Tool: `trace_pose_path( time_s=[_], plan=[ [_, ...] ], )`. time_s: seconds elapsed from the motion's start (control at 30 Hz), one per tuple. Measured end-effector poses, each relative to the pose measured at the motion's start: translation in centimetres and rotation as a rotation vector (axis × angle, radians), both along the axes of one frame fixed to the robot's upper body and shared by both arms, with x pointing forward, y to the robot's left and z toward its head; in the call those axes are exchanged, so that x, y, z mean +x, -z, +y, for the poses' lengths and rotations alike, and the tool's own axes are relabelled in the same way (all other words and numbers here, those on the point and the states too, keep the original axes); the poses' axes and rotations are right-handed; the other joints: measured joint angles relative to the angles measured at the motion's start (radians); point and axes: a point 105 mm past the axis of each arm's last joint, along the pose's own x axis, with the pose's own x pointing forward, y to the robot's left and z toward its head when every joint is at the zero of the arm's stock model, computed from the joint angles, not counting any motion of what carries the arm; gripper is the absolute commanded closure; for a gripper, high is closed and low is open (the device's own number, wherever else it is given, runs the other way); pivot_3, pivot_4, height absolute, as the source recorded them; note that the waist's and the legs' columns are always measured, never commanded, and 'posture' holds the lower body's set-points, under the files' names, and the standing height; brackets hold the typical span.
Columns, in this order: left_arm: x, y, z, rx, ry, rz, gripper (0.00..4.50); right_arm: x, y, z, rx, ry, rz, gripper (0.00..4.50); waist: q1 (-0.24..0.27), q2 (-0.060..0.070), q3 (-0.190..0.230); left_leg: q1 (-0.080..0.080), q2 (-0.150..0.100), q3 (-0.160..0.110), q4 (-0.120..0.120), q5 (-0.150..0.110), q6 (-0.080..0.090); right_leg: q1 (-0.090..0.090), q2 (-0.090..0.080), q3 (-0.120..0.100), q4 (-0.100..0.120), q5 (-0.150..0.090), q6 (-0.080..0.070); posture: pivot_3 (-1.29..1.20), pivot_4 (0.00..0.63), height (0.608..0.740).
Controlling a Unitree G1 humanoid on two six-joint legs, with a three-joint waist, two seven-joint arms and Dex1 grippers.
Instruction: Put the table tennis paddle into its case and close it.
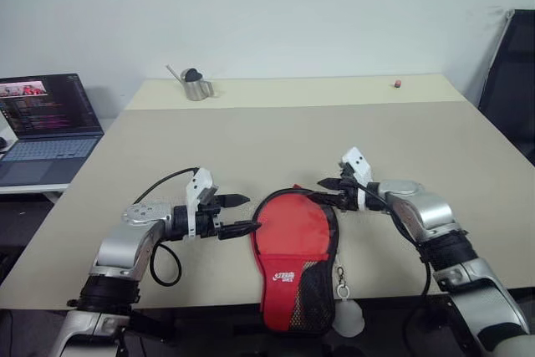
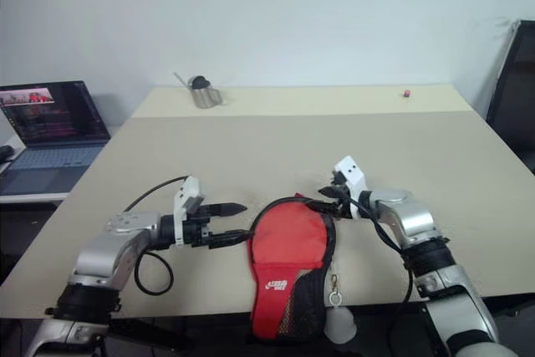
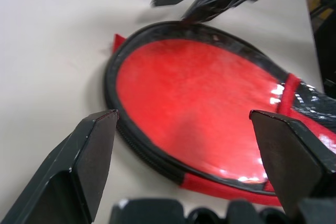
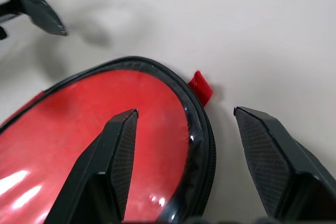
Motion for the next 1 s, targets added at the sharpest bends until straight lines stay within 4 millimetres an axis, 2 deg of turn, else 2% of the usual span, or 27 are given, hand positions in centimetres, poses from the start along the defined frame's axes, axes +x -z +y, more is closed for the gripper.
trace_pose_path(
  time_s=[0.13,0.27,0.37,0.53,0.63,1.0],
  plan=[
    [-0.6,-0.2,0.3,-0.011,-0.025,-0.012,0.12,0.5,1.5,0.3,-0.024,-0.008,0.034,1.34,-0.001,0.000,0.000,0.000,0.000,0.000,0.000,0.000,0.000,0.000,0.000,0.000,0.000,0.000,0.000,0.00,0.150,0.740],
    [-1.2,-0.6,0.7,-0.025,-0.055,-0.037,0.12,0.9,1.9,0.7,-0.036,-0.025,0.033,1.34,-0.003,0.000,0.000,0.001,0.000,0.001,0.000,0.000,0.000,0.000,0.000,0.001,0.001,0.000,0.000,0.00,0.150,0.740],
    [-1.7,-0.8,0.9,-0.024,-0.065,-0.046,0.12,1.1,1.9,1.0,-0.044,-0.041,0.020,1.96,-0.004,0.000,0.000,0.001,0.000,0.001,0.000,0.000,0.000,0.000,0.000,0.001,0.001,0.000,0.000,0.00,0.150,0.740],
    [-2.8,-1.6,1.6,-0.007,-0.090,-0.065,0.12,1.1,1.8,1.4,-0.034,-0.058,0.007,3.62,-0.007,0.000,0.000,0.001,0.000,0.001,0.000,0.000,-0.001,0.000,0.000,0.002,0.002,0.000,0.000,0.00,0.150,0.740],
    [-2.9,-2.1,1.7,-0.010,-0.107,-0.077,0.12,1.1,1.8,1.5,-0.040,-0.064,-0.006,4.43,-0.007,0.001,0.000,0.002,0.001,0.001,0.000,0.000,-0.001,0.000,0.001,0.002,0.002,0.000,-0.001,0.00,0.150,0.740],
    [-2.7,-2.2,1.7,-0.003,-0.120,-0.078,0.12,1.7,1.6,2.1,-0.061,-0.075,-0.030,4.47,-0.020,0.001,0.000,0.003,0.001,0.001,0.000,0.000,-0.002,0.000,0.001,0.002,0.003,0.001,-0.002,0.00,0.150,0.740]
  ],
)
